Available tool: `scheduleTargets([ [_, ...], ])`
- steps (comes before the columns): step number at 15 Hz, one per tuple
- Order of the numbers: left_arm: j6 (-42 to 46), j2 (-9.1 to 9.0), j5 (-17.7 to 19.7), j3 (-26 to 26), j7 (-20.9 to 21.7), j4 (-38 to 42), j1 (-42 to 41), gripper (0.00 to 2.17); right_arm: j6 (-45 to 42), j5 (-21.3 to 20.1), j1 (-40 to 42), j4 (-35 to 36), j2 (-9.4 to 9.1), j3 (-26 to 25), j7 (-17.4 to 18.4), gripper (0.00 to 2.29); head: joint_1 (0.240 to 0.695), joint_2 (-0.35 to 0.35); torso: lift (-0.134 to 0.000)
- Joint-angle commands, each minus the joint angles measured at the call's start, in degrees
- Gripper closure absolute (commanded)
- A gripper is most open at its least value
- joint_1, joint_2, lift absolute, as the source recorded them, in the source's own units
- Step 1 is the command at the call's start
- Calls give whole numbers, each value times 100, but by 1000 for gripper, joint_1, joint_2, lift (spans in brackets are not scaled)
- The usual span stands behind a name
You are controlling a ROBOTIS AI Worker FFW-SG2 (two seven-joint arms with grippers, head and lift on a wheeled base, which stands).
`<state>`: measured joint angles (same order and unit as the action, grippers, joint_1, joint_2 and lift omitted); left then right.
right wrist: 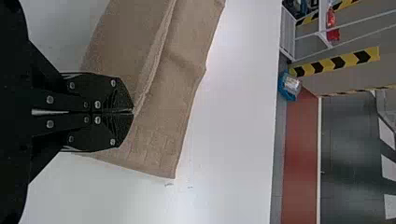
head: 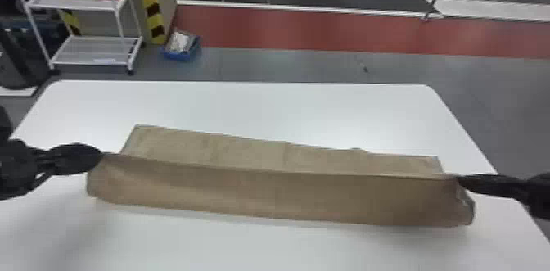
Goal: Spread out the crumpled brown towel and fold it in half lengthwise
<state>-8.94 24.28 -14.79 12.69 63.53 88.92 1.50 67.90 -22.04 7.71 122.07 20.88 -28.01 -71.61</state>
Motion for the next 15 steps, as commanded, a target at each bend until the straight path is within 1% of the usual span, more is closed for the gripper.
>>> scheduleTargets([
  [1,-16,-11,-200,-354,-60,-472,491,1089,-44,-512,-420,-483,39,445,-108,1193,695,-116,-124],
  [3,-16,-11,-288,-565,-157,-824,869,1089,-114,-811,-780,-948,91,674,-284,1193,695,-114,-124],
  [4,2,-11,-376,-662,-218,-1008,1071,1089,-220,-969,-965,-1230,118,797,-301,1193,695,-113,-124],
  [6,37,-2,-393,-803,-244,-1325,1414,1089,-360,-1171,-1299,-1669,144,911,-328,1197,695,-115,-124],
  [11,142,-2,-587,-1005,-376,-1782,1845,1089,-659,-1382,-1756,-2328,171,973,-407,1197,695,-124,-124],
  [15,160,-55,-745,-1260,-517,-1993,1994,1089,-729,-1461,-1861,-2451,135,1061,-407,1193,695,-128,-124],
])
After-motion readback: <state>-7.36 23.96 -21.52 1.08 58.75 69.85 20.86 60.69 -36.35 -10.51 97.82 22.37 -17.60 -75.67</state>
